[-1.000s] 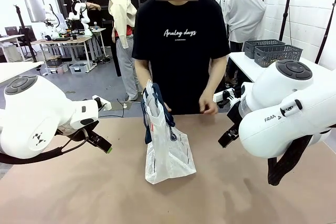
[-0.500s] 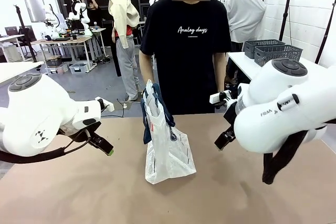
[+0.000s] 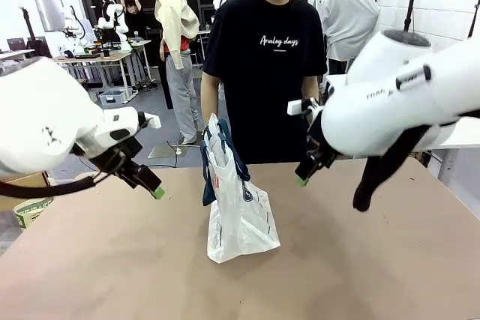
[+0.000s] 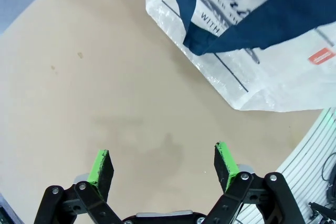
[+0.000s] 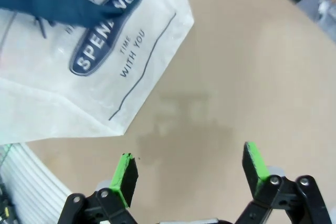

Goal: Transfer purchased items from the store into the shopping bag.
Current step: Open the Reusable shopping bag in the center of the table.

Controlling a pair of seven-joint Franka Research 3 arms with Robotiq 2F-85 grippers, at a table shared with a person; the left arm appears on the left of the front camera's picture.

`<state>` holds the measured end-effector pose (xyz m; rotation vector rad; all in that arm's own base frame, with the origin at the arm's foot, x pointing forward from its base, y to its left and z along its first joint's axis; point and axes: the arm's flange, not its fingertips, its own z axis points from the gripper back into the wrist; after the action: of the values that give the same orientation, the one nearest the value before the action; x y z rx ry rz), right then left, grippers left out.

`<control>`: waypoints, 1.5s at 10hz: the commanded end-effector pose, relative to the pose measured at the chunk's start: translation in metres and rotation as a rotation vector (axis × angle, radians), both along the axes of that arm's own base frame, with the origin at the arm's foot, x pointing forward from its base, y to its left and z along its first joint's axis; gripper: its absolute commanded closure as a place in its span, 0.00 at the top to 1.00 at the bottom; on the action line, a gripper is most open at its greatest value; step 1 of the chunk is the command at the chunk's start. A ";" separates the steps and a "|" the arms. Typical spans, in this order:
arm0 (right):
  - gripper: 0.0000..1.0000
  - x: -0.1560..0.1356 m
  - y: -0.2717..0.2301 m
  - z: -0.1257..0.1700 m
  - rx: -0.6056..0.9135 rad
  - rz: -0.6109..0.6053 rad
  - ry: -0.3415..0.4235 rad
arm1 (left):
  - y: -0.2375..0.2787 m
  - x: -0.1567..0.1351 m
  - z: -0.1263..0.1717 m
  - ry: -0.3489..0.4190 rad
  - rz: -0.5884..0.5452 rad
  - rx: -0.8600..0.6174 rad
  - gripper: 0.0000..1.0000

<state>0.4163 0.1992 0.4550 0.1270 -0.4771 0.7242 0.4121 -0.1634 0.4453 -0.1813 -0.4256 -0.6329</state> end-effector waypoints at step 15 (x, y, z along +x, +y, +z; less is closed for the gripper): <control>1.00 0.110 0.123 0.117 -0.026 0.039 0.064 | -0.035 0.085 0.093 0.071 0.248 -0.197 1.00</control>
<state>0.5160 0.3092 0.5591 0.1428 -0.4605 0.8102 0.4944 -0.1978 0.5281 -0.3323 -0.4406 -0.4021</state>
